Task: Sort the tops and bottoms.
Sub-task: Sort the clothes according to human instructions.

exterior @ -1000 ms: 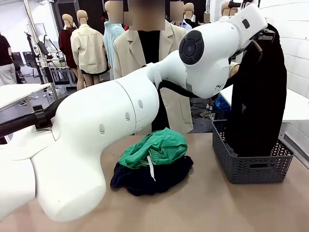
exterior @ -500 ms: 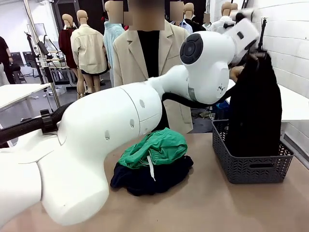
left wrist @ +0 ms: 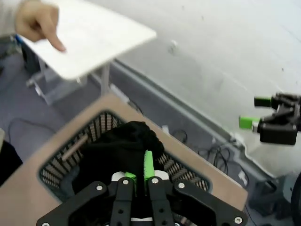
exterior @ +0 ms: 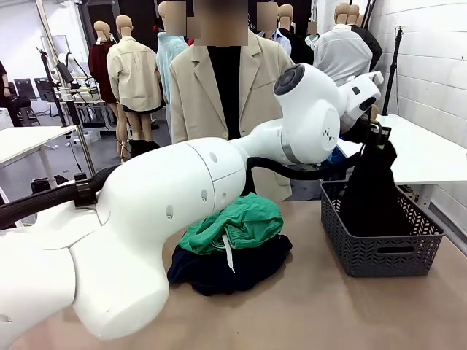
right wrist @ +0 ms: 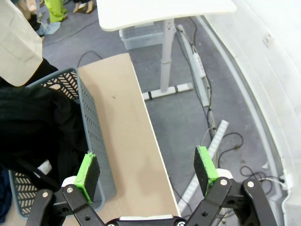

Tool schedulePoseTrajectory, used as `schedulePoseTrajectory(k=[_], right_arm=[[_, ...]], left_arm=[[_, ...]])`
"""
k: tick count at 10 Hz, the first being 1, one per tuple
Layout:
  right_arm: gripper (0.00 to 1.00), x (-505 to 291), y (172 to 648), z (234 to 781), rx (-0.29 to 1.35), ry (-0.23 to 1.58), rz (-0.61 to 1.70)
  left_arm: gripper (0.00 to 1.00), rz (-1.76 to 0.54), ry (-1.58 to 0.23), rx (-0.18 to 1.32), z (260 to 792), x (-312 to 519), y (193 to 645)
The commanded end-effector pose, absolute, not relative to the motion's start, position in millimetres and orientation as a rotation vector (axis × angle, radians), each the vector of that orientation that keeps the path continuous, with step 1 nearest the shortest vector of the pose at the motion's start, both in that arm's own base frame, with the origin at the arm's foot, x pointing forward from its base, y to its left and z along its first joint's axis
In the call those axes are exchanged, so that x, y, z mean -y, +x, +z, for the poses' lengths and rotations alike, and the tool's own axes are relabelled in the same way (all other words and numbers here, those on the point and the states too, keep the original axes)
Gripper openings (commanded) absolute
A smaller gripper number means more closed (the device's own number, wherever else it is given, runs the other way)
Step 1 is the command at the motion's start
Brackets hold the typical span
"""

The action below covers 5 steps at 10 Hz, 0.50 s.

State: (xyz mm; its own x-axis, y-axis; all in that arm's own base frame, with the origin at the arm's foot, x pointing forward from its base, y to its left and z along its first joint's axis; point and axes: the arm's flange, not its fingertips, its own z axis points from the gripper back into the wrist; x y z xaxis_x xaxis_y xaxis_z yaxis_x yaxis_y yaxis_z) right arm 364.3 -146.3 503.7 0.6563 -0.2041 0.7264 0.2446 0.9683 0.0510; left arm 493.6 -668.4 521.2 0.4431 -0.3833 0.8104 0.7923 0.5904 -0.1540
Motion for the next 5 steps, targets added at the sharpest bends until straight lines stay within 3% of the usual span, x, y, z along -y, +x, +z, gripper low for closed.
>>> schedulePoseTrajectory(k=[1,2,3,5], right_arm=[[1.0,147,364,502,0.81,-0.051,-0.259],[1.0,147,364,502,0.81,-0.051,-0.259],[1.0,147,364,502,0.81,-0.051,-0.259],[1.0,147,364,502,0.81,-0.051,-0.259]], left_arm=[[0.0,-0.834,-0.54,0.699,535,668,501],[0.0,-0.852,-0.514,0.646,530,668,500],[0.14,-0.877,-0.488,0.632,528,668,497],[0.53,-0.903,-0.438,0.597,525,664,494]])
